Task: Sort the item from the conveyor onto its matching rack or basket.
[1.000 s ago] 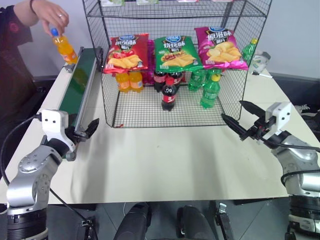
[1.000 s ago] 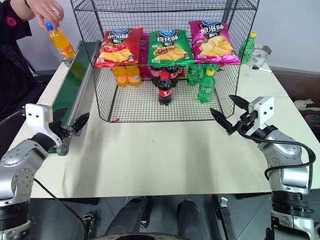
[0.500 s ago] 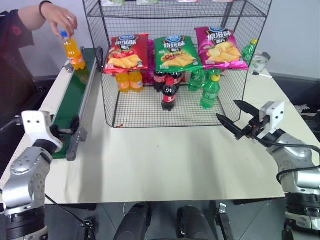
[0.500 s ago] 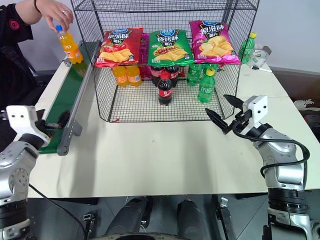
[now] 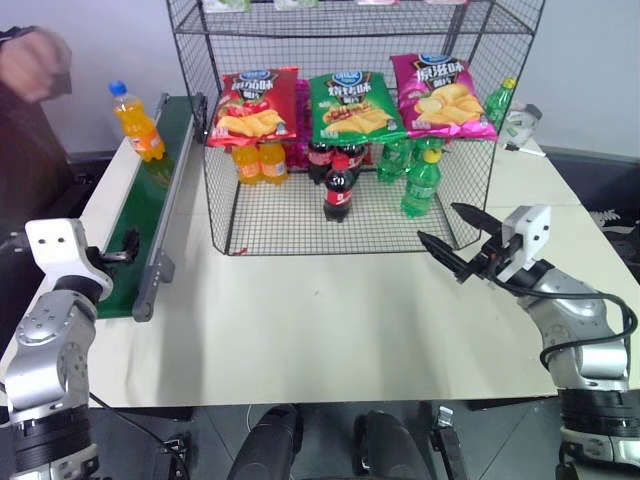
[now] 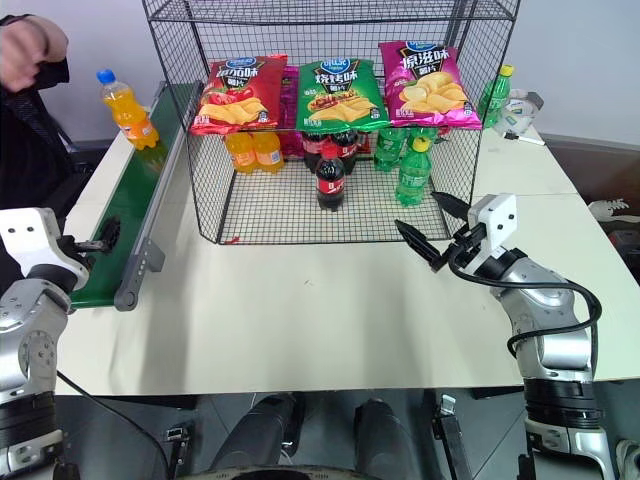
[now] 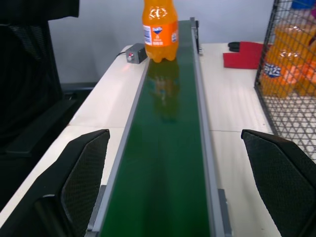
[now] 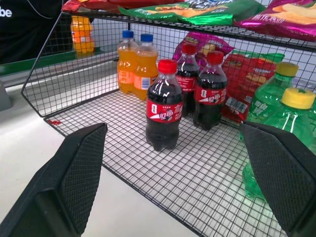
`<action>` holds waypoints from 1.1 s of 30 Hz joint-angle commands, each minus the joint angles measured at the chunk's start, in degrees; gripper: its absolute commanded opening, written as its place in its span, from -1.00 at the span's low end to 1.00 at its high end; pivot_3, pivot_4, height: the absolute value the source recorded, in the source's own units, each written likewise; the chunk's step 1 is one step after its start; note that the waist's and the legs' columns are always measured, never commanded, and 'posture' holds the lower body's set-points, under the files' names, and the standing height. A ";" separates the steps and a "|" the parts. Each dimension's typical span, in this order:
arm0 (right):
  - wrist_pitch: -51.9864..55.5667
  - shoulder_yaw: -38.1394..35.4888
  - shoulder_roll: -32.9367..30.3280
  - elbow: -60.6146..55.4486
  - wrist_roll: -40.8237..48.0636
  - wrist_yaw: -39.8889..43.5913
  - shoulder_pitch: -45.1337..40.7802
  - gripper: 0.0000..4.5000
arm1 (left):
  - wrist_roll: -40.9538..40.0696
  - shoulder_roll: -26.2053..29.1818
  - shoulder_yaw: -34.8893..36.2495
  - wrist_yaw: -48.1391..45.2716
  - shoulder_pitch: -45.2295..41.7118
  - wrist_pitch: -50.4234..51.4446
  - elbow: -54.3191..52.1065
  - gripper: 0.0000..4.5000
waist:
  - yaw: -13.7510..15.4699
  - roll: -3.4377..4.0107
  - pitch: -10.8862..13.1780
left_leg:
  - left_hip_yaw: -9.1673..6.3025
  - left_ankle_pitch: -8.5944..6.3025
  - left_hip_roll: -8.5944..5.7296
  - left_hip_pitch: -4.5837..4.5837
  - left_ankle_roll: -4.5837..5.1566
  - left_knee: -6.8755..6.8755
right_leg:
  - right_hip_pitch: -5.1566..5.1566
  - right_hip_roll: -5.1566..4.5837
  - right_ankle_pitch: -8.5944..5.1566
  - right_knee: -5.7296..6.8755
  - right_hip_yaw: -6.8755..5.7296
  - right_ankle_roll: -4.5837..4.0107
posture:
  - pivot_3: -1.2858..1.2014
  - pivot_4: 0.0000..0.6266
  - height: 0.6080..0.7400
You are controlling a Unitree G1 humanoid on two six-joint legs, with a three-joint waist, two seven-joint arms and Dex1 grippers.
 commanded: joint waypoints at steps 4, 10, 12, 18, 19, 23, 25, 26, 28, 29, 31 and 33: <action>0.11 0.02 0.04 -3.38 0.67 -0.33 -0.93 1.00 | 1.66 0.38 1.72 1.44 -1.24 -2.79 1.21 0.99 | 0.00 0.00 0.00 | 0.00 0.00 0.00 0.00 0.00 0.00 | 0.00 0.00 0.01 0.00 0.00 0.01 | 0.03 -0.52 1.00; 1.63 1.17 -0.12 -4.94 1.59 0.60 -1.08 1.00 | 2.17 0.10 1.70 1.70 -1.34 -3.93 2.09 0.99 | 0.00 0.00 0.00 | 0.00 0.00 0.00 0.00 0.00 0.00 | 0.00 0.00 0.02 0.00 0.00 0.03 | 0.03 -0.52 1.00; 2.39 1.72 0.01 -5.94 1.99 0.84 -1.13 1.00 | 2.26 0.07 1.68 1.72 -1.43 -4.24 2.40 0.99 | 0.00 0.00 0.00 | 0.00 0.00 0.00 0.00 0.00 0.00 | 0.00 0.00 0.02 0.00 0.00 0.03 | 0.03 -0.52 1.00; 8.56 8.09 1.05 -16.58 5.64 1.70 0.36 1.00 | 2.53 0.19 1.41 1.39 -2.57 -5.72 4.53 0.99 | -0.02 0.00 0.00 | -0.01 0.00 0.01 -0.01 0.00 -0.02 | -0.03 0.00 0.02 0.00 0.00 0.03 | 0.03 -0.52 1.00; 9.33 8.79 1.23 -17.87 6.13 1.63 0.56 1.00 | 2.53 0.21 1.43 1.35 -2.73 -5.85 4.76 0.99 | -0.01 0.00 0.00 | -0.01 0.00 0.01 -0.01 0.00 -0.01 | -0.02 0.00 0.02 0.00 0.00 0.03 | 0.03 -0.52 1.00; 11.26 11.70 2.36 -22.46 6.96 0.82 1.63 1.00 | 2.55 0.30 1.48 1.25 -2.84 -6.62 5.42 0.99 | -0.01 -0.01 -0.01 | -0.01 0.00 0.00 -0.01 0.00 -0.01 | -0.13 -0.01 0.02 -0.01 0.00 0.03 | 0.03 -0.52 1.00; 11.75 12.35 2.89 -23.61 7.31 0.39 2.02 1.00 | 2.59 0.41 1.76 1.31 -2.80 -7.15 5.71 0.99 | 0.05 -0.03 -0.01 | -0.01 0.00 0.00 -0.01 -0.01 0.01 | -0.14 -0.01 0.02 -0.01 0.00 0.03 | 0.03 -0.52 1.00; 11.87 12.58 3.11 -23.93 7.39 0.28 2.17 1.00 | 2.65 0.43 1.95 1.50 -2.82 -7.43 5.83 0.99 | 0.08 -0.03 -0.01 | -0.02 -0.01 0.00 -0.01 -0.01 0.01 | -0.14 -0.01 0.01 -0.01 -0.01 0.03 | 0.03 -0.52 1.00; 11.92 13.02 3.58 -24.05 7.28 0.16 2.33 1.00 | 2.82 0.59 2.29 1.86 -2.97 -8.05 6.24 0.99 | 0.04 -0.03 -0.02 | -0.02 -0.01 0.00 0.00 -0.01 0.02 | -0.16 -0.01 0.01 -0.02 -0.01 0.03 | 0.03 -0.52 1.00; 11.77 13.31 3.82 -23.91 7.06 0.15 2.39 1.00 | 2.95 0.73 2.47 2.03 -3.03 -8.35 6.52 0.99 | 0.02 -0.03 -0.02 | -0.02 -0.01 0.00 0.00 -0.01 0.01 | -0.15 -0.01 0.01 -0.02 -0.01 0.03 | 0.03 -0.52 1.00; 11.48 13.67 4.23 -23.54 6.75 0.18 2.39 1.00 | 3.04 0.81 2.69 2.35 -3.23 -8.91 7.11 0.99 | 0.01 -0.03 -0.02 | -0.02 -0.01 0.00 0.00 -0.01 0.00 | -0.18 -0.01 0.02 -0.01 -0.01 0.03 | 0.03 -0.52 1.00; 11.33 13.86 4.40 -23.36 6.62 0.25 2.37 1.00 | 3.01 0.81 2.70 2.46 -3.41 -9.26 7.47 0.99 | 0.00 -0.03 -0.02 | -0.02 -0.01 0.00 0.00 -0.01 0.00 | -0.18 0.00 0.02 -0.01 -0.02 0.04 | 0.03 -0.52 1.00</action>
